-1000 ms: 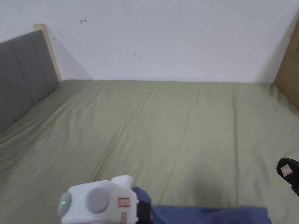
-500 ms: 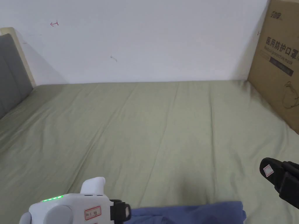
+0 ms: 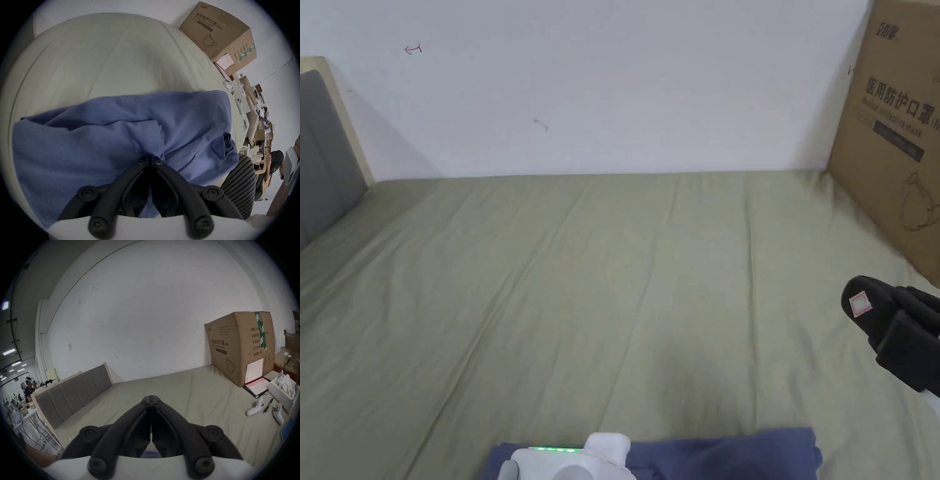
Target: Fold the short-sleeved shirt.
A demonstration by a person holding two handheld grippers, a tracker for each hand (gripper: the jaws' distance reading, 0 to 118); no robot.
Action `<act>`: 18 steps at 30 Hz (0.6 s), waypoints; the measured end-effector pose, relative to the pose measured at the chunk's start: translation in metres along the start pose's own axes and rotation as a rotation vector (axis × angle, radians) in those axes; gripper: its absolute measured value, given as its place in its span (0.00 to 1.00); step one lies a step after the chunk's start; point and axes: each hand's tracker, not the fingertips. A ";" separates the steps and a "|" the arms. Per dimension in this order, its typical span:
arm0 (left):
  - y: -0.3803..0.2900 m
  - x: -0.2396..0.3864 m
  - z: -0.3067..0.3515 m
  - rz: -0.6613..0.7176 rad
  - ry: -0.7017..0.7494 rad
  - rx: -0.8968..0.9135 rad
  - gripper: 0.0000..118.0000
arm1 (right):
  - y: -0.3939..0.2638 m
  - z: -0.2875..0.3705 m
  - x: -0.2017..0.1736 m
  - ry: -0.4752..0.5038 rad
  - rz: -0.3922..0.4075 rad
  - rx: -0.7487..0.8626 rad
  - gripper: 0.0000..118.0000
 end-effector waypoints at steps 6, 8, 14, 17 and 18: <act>-0.001 0.014 0.042 0.097 -0.469 0.055 0.03 | -0.007 -0.004 -0.001 0.018 0.015 -0.037 0.00; -0.003 0.010 0.071 0.049 -0.478 0.145 0.03 | -0.005 -0.002 0.000 0.024 0.026 -0.044 0.00; 0.002 -0.101 0.141 0.189 -0.451 0.237 0.05 | 0.004 0.007 0.004 0.030 0.035 -0.013 0.00; -0.011 -0.159 0.149 0.347 -0.399 0.200 0.45 | 0.000 0.002 0.008 0.022 0.006 -0.045 0.00; -0.017 -0.177 0.150 0.384 -0.376 0.200 0.67 | -0.003 0.000 0.008 0.019 -0.011 -0.059 0.00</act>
